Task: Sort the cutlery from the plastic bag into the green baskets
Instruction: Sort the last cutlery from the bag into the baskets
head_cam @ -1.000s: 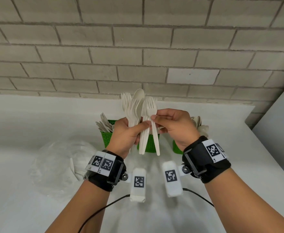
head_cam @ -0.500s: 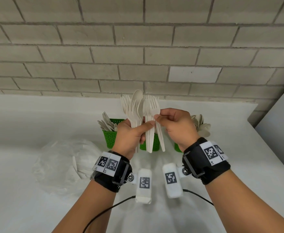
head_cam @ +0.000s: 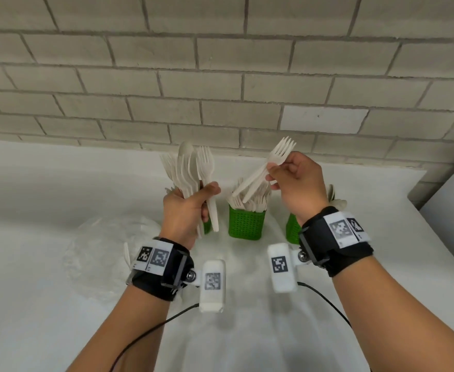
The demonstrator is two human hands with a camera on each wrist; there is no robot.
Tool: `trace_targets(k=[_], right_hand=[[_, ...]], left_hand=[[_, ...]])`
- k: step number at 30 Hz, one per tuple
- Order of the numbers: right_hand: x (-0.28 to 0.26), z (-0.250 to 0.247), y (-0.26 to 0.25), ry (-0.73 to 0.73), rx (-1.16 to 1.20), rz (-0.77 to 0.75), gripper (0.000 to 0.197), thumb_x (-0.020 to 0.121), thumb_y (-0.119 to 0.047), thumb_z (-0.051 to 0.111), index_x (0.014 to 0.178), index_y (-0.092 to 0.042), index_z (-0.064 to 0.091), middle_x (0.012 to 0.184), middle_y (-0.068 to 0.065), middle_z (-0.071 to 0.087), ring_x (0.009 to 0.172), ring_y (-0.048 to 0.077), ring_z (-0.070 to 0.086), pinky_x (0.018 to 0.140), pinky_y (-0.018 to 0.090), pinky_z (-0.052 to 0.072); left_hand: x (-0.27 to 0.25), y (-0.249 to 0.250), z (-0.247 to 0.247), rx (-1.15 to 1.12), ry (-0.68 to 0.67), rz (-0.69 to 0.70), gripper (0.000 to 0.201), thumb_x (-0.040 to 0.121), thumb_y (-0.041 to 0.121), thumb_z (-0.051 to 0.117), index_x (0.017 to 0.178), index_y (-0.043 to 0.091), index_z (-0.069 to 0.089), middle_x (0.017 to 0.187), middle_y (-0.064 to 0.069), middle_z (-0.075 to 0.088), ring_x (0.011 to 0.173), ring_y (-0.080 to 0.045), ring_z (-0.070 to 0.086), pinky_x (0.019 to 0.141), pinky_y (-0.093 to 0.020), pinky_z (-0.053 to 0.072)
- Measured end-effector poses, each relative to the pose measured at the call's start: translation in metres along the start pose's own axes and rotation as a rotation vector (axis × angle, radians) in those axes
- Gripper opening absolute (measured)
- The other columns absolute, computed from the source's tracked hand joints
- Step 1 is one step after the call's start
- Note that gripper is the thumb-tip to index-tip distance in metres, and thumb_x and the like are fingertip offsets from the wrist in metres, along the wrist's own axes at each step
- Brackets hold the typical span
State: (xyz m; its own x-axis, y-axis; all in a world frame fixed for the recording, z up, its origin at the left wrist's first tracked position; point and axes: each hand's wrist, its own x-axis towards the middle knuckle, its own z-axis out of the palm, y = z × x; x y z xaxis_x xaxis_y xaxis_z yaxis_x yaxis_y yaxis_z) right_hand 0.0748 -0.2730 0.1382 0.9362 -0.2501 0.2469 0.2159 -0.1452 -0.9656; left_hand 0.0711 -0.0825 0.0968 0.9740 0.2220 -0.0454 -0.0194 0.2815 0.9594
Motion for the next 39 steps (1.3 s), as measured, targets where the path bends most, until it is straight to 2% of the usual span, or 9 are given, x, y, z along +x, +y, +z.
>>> trace_targets(k=[5, 10, 17, 25, 28, 31, 33, 36, 39], right_hand=[[0.010, 0.009, 0.003, 0.003, -0.119, -0.098, 0.020, 0.089, -0.008, 0.065, 0.082, -0.027, 0.062, 0.079, -0.005, 0.067, 0.076, 0.020, 0.068, 0.070, 0.039, 0.058], [0.014, 0.012, 0.008, 0.021, -0.191, -0.142, 0.015, 0.090, -0.011, 0.063, 0.085, -0.025, 0.064, 0.082, -0.006, 0.068, 0.081, 0.024, 0.068, 0.073, 0.044, 0.059], [0.015, 0.013, 0.019, 0.016, -0.368, -0.226, 0.006, 0.093, -0.015, 0.061, 0.096, -0.015, 0.066, 0.085, 0.001, 0.068, 0.075, 0.017, 0.064, 0.069, 0.036, 0.057], [0.022, 0.018, 0.042, -0.117, -0.786, -0.245, 0.011, 0.089, -0.017, 0.064, 0.085, -0.007, 0.066, 0.088, 0.007, 0.060, 0.081, 0.021, 0.057, 0.069, 0.029, 0.043], [0.021, 0.018, 0.044, -0.120, -0.857, -0.174, 0.026, 0.087, -0.020, 0.066, 0.110, -0.008, 0.064, 0.111, 0.013, 0.058, 0.106, 0.030, 0.055, 0.086, 0.037, 0.046], [0.012, 0.019, 0.031, -0.117, -0.763, -0.316, 0.064, 0.089, -0.015, 0.064, 0.147, -0.019, 0.037, 0.147, 0.004, 0.041, 0.132, 0.021, 0.040, 0.111, 0.039, 0.034], [0.007, 0.021, 0.025, -0.222, -0.858, -0.420, 0.061, 0.095, -0.012, 0.054, 0.151, -0.020, 0.030, 0.159, -0.001, 0.025, 0.142, 0.017, 0.028, 0.117, 0.037, 0.024], [0.007, 0.022, 0.028, -0.386, -0.977, -0.342, 0.056, 0.101, -0.015, 0.043, 0.153, -0.021, 0.025, 0.163, -0.009, 0.001, 0.143, 0.018, 0.022, 0.118, 0.033, 0.019], [0.017, 0.017, 0.024, -0.372, -0.836, -0.310, 0.050, 0.100, -0.013, 0.046, 0.149, -0.020, 0.035, 0.162, -0.008, 0.016, 0.138, 0.013, 0.035, 0.116, 0.027, 0.024]], left_hand=[[0.002, 0.005, -0.011, 0.009, 0.005, 0.004, 0.023, 0.075, 0.012, 0.080, 0.088, -0.001, 0.066, 0.080, -0.021, 0.060, 0.042, -0.016, 0.038, 0.043, -0.025, 0.035], [0.004, 0.004, -0.014, 0.001, 0.001, 0.010, 0.027, 0.078, 0.008, 0.077, 0.095, -0.009, 0.066, 0.070, -0.016, 0.060, 0.042, -0.016, 0.037, 0.044, -0.026, 0.034], [0.007, 0.003, -0.013, 0.006, -0.039, -0.003, 0.010, 0.081, 0.010, 0.075, 0.082, 0.002, 0.070, 0.080, -0.018, 0.066, 0.043, -0.016, 0.039, 0.044, -0.025, 0.035], [0.006, 0.001, -0.004, 0.029, -0.109, -0.025, 0.008, 0.084, 0.009, 0.073, 0.086, 0.002, 0.071, 0.080, -0.012, 0.073, 0.043, -0.015, 0.038, 0.041, -0.023, 0.036], [0.006, 0.000, -0.002, 0.037, -0.120, -0.026, 0.011, 0.084, 0.009, 0.073, 0.090, 0.000, 0.070, 0.080, -0.011, 0.073, 0.042, -0.013, 0.039, 0.042, -0.024, 0.036], [0.006, -0.001, -0.001, 0.035, -0.123, -0.025, 0.014, 0.083, 0.010, 0.074, 0.090, -0.001, 0.070, 0.082, -0.014, 0.073, 0.041, -0.013, 0.040, 0.042, -0.024, 0.037], [0.006, 0.000, 0.000, 0.040, -0.118, -0.022, 0.014, 0.082, 0.011, 0.075, 0.090, 0.000, 0.070, 0.082, -0.015, 0.073, 0.041, -0.013, 0.040, 0.042, -0.024, 0.037], [0.006, 0.000, 0.002, 0.041, -0.129, -0.023, 0.014, 0.081, 0.012, 0.076, 0.089, 0.002, 0.070, 0.084, -0.018, 0.073, 0.041, -0.013, 0.040, 0.043, -0.024, 0.036], [0.005, -0.001, 0.002, 0.040, -0.131, -0.017, 0.019, 0.080, 0.014, 0.078, 0.090, 0.000, 0.070, 0.091, -0.027, 0.070, 0.042, -0.014, 0.040, 0.044, -0.025, 0.036]])
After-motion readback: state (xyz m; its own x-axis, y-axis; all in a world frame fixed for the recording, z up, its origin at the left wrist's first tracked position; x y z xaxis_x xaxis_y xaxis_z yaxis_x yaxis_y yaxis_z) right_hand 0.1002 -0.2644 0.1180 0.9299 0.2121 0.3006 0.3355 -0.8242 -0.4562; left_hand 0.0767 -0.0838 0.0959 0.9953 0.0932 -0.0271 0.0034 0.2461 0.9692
